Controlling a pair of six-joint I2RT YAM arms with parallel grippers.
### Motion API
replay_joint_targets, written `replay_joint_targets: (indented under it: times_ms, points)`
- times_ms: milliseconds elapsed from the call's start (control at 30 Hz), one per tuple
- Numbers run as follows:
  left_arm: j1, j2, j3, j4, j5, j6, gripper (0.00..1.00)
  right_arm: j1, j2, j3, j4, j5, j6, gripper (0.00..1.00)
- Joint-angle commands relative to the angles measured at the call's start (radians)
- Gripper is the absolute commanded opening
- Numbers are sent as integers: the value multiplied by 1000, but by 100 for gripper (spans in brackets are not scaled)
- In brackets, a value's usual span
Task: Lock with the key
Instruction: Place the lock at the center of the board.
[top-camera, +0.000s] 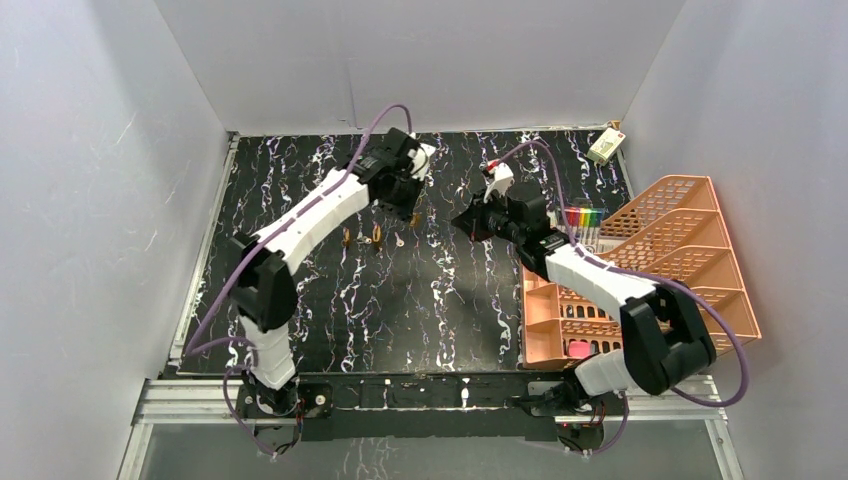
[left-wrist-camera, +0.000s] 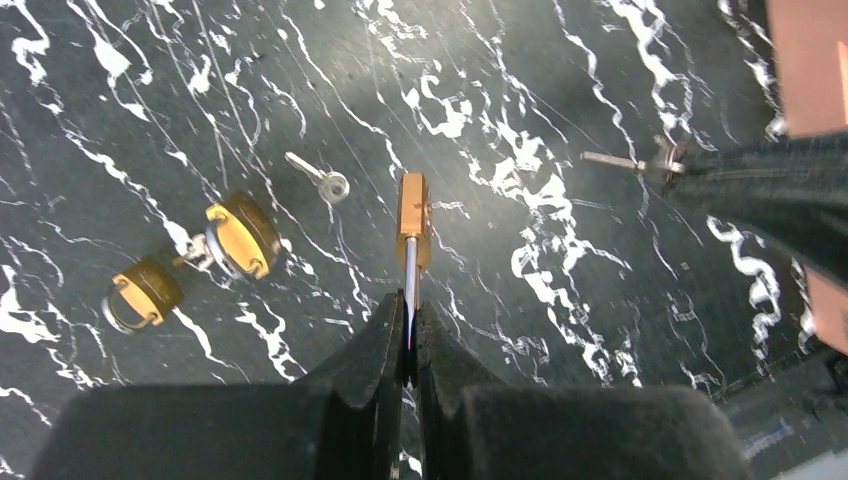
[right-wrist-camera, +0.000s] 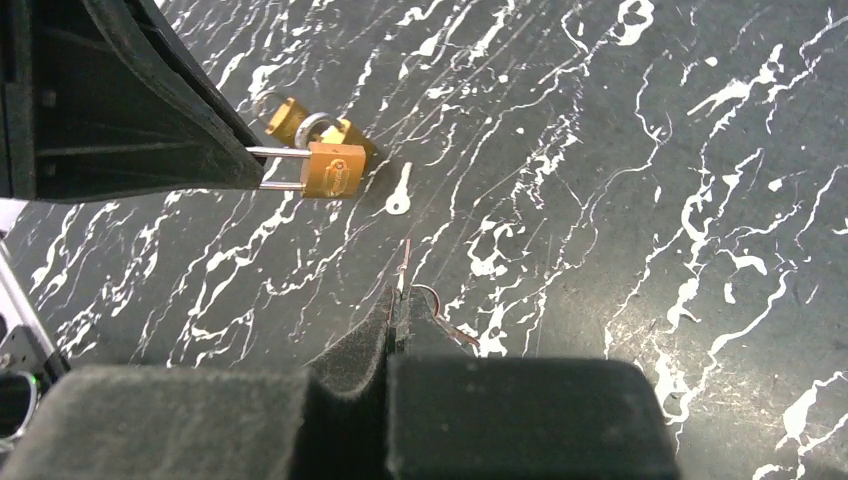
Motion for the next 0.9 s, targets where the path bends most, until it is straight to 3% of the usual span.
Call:
replay_joint_targets:
  times_ms: [0,100,233,600,867]
  points:
    - [-57,134,183,-208,-204,-43,0,0,54,-8,150,33,64,0]
    - [-68,211,264,-262,-250,-68,0,1,86,-27,183,18,84,0]
    - [-71,272,338,-296,-213,-95,0,0,114,-55,214,42,102,0]
    - [-71,423,369,-312,-93,-136,0,2,253,-94,340,90,314,0]
    - [-60,516,490,-364,-126,-157,0,17,365,-97,447,63,378,0]
